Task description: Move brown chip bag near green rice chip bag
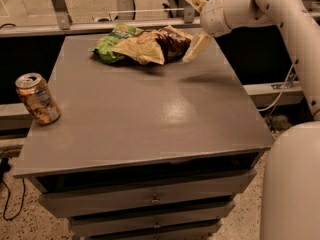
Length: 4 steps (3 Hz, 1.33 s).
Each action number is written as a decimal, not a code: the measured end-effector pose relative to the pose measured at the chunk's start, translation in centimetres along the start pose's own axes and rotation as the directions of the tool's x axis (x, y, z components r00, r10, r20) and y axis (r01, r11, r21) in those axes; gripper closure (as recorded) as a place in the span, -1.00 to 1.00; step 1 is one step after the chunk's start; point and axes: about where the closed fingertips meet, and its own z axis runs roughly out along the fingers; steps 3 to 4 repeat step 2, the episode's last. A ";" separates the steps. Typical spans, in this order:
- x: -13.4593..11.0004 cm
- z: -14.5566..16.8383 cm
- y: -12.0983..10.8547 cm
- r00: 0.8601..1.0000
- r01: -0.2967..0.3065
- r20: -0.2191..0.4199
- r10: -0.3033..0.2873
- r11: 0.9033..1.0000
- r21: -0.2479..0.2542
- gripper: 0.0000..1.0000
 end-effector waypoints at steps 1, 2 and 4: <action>1.3 -7.3 0.1 0.995 -0.057 -0.083 0.059 0.998 0.032 -1.00; 1.5 -8.2 0.1 0.993 -0.065 -0.092 0.068 0.997 0.037 -1.00; 1.5 -8.2 0.1 0.993 -0.065 -0.092 0.068 0.997 0.037 -1.00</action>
Offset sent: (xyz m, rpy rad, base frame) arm -0.0266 -0.0573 0.0240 -0.0188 0.0257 -0.0914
